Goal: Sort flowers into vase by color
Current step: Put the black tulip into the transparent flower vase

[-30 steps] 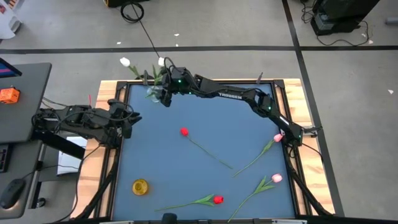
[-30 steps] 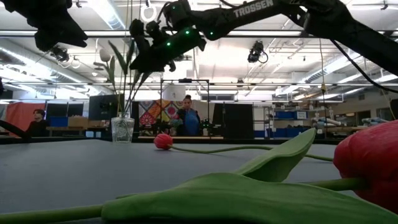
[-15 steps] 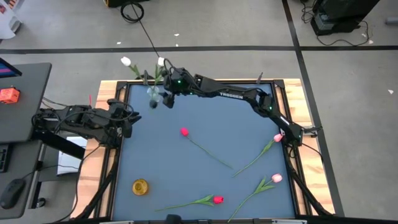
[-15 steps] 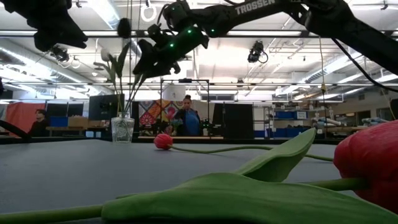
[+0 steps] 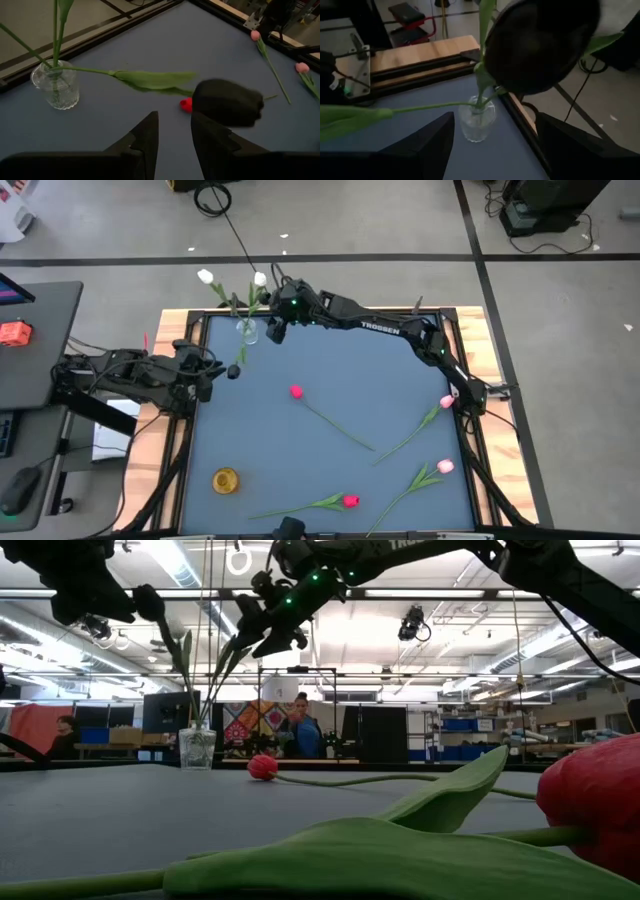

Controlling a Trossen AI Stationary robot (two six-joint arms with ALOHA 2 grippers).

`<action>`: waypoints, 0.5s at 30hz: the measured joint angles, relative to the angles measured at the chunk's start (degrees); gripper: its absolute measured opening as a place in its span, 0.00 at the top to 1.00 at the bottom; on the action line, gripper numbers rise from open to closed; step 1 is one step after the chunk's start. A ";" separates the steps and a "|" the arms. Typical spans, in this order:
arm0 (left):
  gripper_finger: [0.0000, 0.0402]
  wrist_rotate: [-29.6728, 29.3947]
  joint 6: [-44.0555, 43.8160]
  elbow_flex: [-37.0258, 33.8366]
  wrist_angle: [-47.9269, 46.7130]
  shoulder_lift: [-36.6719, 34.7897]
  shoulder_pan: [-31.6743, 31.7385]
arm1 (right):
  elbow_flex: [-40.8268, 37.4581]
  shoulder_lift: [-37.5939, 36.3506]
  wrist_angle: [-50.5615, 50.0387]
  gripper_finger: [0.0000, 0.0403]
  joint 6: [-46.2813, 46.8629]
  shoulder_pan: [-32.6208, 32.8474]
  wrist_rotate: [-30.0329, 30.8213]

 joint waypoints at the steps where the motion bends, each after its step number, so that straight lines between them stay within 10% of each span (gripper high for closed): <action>1: 0.70 0.00 -0.05 0.00 -0.06 0.00 0.00 | 0.00 -0.02 -0.26 0.29 0.81 -0.11 -0.15; 15: 0.70 -0.44 5.53 -2.64 -3.86 0.20 0.00 | -5.60 1.45 0.83 0.36 15.11 -0.57 -17.08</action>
